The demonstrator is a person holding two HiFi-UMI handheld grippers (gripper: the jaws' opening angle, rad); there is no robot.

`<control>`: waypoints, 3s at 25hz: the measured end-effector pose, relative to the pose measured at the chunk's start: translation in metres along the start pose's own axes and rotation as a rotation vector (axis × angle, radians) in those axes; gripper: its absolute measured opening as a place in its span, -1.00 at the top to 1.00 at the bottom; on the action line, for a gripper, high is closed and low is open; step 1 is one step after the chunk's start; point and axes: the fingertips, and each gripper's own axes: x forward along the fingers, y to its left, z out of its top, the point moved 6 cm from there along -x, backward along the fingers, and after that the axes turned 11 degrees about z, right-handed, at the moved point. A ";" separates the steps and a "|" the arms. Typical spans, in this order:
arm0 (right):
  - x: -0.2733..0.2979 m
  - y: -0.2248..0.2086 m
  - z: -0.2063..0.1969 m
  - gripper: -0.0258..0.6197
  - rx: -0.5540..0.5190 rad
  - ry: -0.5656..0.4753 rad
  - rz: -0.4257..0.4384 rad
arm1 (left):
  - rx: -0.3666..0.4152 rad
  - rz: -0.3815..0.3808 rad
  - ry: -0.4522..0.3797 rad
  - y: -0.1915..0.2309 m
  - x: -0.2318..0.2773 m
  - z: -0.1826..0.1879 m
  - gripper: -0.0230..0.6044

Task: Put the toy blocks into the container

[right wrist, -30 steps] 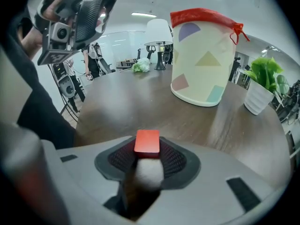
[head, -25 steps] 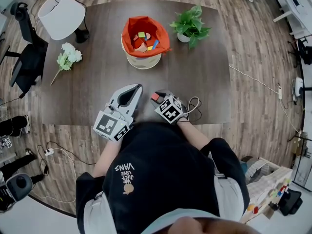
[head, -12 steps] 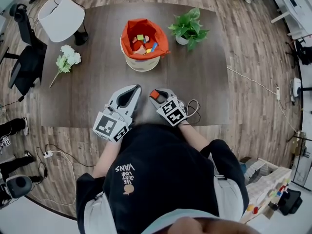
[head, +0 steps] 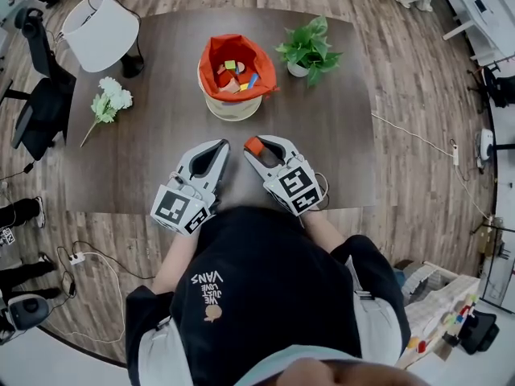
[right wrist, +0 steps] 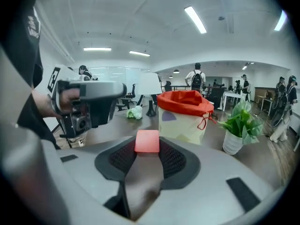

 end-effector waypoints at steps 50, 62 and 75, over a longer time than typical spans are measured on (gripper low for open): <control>0.022 -0.091 0.105 0.44 -0.108 -0.096 -0.037 | -0.013 0.029 -0.005 0.025 0.036 0.018 0.89; 0.052 -0.119 0.094 0.44 -0.085 -0.009 -0.025 | -0.022 0.061 0.007 0.029 0.035 0.014 0.89; 0.068 -0.123 0.084 0.42 -0.054 0.045 -0.031 | -0.024 0.058 0.002 0.027 0.033 0.015 0.89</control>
